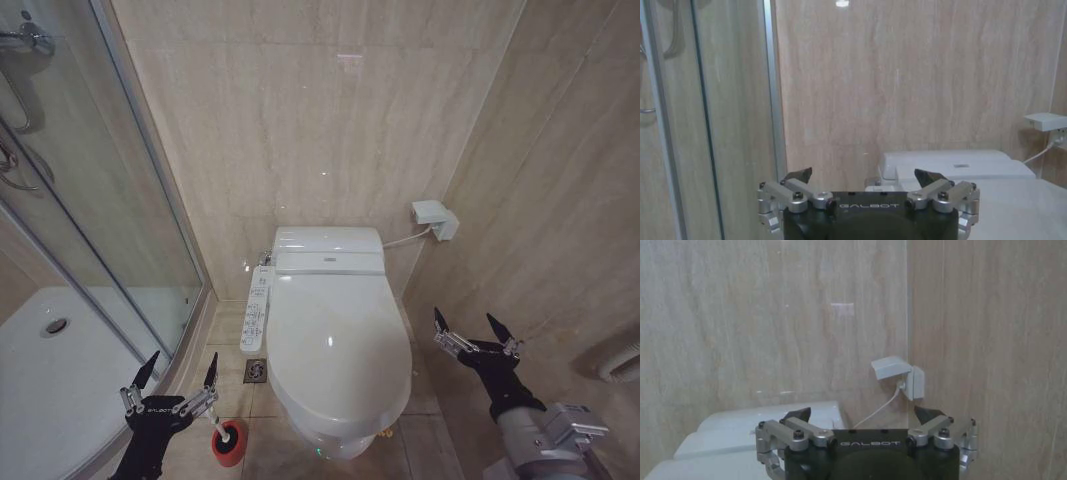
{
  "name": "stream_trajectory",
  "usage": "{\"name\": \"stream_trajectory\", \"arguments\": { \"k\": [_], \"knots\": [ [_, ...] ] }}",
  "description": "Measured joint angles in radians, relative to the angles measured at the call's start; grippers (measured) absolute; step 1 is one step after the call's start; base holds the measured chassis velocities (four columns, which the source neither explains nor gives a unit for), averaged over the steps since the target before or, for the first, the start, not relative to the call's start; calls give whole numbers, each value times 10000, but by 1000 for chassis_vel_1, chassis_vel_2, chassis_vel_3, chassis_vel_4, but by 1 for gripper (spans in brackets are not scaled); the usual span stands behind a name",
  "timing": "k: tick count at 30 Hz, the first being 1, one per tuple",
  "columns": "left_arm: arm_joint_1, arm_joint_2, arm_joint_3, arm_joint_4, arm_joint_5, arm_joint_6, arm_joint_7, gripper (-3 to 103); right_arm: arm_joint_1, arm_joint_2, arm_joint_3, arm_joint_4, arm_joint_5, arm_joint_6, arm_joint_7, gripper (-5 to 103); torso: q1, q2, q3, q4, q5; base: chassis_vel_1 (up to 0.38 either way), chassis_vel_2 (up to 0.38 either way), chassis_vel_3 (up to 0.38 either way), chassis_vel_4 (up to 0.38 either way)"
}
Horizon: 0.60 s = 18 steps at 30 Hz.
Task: Open the toilet lid, clean the toilet bowl with a toilet brush, close the toilet lid, and flush.
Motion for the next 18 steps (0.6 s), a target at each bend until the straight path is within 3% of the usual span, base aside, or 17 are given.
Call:
{"name": "stream_trajectory", "arguments": {
  "k": [18],
  "knots": [
    [0, 0, 0, 0, 0, 0, 0, 100, 1, 0, -3, 0, -7, 3, 2, 100, 0, 0, 0, 0, 0, 0, 0, 0, 0]
  ]
}}
